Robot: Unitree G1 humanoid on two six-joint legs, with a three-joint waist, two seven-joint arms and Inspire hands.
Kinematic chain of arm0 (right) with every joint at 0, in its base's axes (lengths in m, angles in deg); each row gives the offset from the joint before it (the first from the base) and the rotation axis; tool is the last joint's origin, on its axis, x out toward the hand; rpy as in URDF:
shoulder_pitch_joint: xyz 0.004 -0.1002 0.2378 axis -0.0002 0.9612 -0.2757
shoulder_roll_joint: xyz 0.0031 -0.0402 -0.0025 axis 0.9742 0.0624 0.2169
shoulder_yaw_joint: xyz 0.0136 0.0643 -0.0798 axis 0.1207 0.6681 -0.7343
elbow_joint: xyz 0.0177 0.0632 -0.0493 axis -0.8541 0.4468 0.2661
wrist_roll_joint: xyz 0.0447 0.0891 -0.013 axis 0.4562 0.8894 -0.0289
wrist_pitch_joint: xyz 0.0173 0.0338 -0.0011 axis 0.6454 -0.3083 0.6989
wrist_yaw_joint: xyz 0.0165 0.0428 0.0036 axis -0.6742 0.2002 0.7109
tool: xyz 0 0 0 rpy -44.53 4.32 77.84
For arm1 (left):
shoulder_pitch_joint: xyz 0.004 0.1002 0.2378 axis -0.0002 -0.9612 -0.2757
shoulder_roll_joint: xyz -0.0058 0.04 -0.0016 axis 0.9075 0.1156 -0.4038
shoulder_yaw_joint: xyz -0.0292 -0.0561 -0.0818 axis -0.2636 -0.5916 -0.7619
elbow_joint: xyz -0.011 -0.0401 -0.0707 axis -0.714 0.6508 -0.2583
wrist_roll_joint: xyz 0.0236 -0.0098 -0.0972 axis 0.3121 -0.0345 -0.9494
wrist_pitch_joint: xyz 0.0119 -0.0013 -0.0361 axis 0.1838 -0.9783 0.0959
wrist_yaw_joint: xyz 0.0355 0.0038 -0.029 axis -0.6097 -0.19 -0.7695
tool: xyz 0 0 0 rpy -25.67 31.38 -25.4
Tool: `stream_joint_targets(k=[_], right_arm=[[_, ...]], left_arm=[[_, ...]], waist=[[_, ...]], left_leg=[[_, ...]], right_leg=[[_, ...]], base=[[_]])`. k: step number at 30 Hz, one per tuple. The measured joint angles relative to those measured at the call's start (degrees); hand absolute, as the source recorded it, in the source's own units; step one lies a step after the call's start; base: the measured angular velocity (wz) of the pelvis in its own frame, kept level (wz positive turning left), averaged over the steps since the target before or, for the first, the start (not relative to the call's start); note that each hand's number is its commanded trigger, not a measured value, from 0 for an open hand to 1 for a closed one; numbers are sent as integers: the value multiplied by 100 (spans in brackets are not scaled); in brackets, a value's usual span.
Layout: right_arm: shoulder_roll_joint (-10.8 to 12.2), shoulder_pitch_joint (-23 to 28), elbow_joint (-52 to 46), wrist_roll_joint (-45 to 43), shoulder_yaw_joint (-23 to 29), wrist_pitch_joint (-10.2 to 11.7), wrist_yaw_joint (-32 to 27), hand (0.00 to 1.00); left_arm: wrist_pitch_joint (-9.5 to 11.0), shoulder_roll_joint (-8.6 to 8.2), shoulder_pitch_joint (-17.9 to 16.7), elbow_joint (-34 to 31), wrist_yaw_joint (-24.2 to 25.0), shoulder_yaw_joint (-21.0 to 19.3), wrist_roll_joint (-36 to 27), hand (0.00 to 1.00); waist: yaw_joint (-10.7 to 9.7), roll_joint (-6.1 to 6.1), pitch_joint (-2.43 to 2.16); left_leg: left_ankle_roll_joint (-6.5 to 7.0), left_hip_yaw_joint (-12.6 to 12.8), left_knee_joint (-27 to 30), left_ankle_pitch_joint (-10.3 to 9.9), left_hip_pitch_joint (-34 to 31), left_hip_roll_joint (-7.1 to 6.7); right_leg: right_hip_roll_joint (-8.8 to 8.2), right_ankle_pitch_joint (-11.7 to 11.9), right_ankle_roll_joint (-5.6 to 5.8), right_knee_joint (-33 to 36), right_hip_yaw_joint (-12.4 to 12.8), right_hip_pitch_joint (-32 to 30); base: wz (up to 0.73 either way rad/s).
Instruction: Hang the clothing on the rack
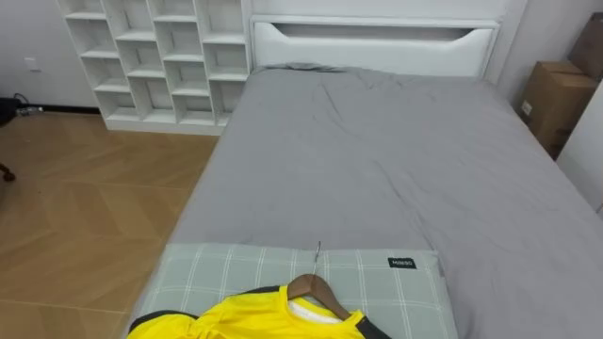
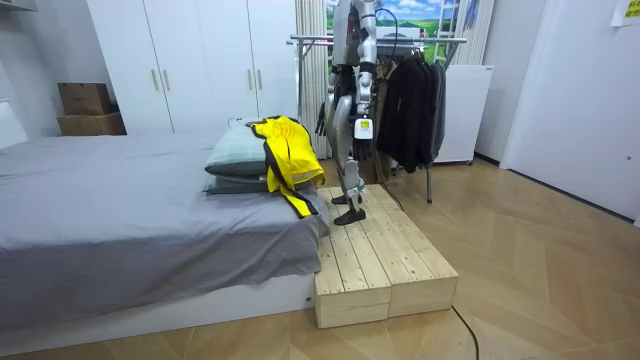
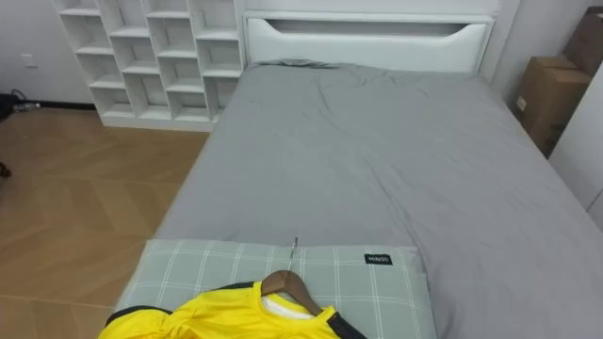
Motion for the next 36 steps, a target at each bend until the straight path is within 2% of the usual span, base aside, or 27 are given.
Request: stream_joint_targets(k=[6, 15, 23, 27, 36], right_arm=[[8, -4, -4, 1, -7, 4, 2, 0], [11, 1, 20, -3, -5, 7, 1, 0], [10, 9, 37, -19, -5, -12, -1, 0], [7, 1, 35, -17, -4, -122, -4, 0], [4, -6, 38, -6, -9, -120, -12, 0]], left_arm=[[217, 3, 1, -52, -114, -55, -159, 0], [383, 2, -19, -203, -180, -162, -271, 0], [342, -11, -139, -195, -215, -195, -581, 0], [318, -37, -224, -195, -310, -194, -759, 0], [313, -49, -349, -231, -452, -198, -1135, 0]], waist=[[3, -17, 9], [11, -68, 15], [6, -61, 6], [5, -53, 1], [23, -23, -14]], left_leg=[[0, -2, -5, 0, 8, -4], [0, -2, -22, 0, 51, -8], [0, -2, -21, 0, 62, -9], [-3, 3, -23, -2, 94, -8], [-2, -12, -8, -2, 102, -12]], right_leg=[[-2, -3, 2, -5, -13, 13], [-3, -4, 3, -5, -15, 42], [-5, -3, 2, 0, -17, 55], [-4, -4, 3, -1, -24, 95], [-9, -18, 2, -5, -26, 111]], base=[[0], [0], [0], [0], [0]])
